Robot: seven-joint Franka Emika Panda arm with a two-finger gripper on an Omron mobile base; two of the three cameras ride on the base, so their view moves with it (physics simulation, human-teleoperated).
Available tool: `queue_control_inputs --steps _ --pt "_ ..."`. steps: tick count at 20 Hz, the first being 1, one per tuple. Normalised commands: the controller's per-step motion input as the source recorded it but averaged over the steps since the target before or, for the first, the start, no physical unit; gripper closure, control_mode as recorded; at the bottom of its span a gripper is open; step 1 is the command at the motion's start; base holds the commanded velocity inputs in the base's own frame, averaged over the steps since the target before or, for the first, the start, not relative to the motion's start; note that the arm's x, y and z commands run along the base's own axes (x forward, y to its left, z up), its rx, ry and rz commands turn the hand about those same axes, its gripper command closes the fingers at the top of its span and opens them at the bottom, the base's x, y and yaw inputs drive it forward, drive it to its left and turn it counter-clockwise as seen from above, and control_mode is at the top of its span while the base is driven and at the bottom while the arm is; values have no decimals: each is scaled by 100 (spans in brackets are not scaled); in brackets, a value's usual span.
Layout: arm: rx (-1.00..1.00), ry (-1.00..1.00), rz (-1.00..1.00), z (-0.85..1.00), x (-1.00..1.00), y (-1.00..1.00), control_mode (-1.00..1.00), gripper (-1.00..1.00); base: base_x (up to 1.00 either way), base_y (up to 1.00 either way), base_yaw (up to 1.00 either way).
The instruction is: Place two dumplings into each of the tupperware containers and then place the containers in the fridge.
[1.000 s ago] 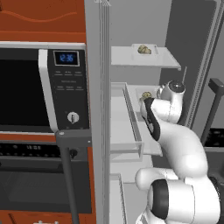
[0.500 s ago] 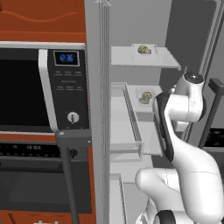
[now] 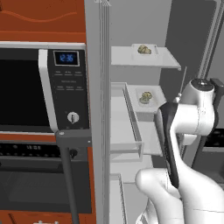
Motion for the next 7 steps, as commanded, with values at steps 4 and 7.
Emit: queue_control_inputs --steps 4,7 --pt "0 6 0 3 -1 6 -100 -100 0 0 0" --pt "0 0 0 0 -17 0 -100 -100 0 0 0"
